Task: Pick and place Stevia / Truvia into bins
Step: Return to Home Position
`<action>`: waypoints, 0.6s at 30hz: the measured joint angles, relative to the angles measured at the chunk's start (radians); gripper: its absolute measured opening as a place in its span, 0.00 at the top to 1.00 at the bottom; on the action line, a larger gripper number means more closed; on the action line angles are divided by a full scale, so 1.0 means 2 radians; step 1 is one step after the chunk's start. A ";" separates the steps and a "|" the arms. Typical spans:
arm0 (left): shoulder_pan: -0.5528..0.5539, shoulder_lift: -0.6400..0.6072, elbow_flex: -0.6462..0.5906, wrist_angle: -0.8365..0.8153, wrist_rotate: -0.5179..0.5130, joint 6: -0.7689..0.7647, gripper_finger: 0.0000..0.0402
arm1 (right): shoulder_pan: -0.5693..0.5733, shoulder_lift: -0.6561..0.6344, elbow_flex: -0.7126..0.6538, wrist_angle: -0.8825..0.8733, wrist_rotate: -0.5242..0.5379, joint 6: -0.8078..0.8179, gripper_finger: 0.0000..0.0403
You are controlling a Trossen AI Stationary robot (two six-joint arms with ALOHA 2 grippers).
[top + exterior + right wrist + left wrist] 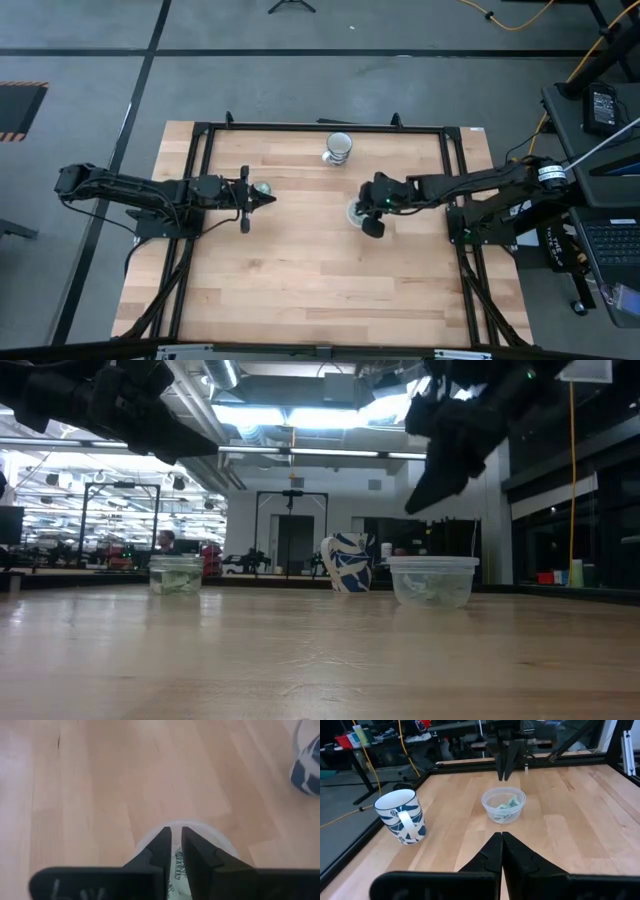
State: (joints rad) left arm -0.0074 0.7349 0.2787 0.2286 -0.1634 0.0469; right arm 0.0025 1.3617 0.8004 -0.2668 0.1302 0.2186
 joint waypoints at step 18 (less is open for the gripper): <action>0.000 0.000 0.000 0.000 0.000 0.011 0.99 | -0.001 -0.102 0.019 -0.025 0.000 -0.152 0.99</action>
State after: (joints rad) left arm -0.0074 0.7349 0.2787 0.2292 -0.1641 0.0683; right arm -0.0002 1.1586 0.8382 -0.3171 0.1306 -0.0846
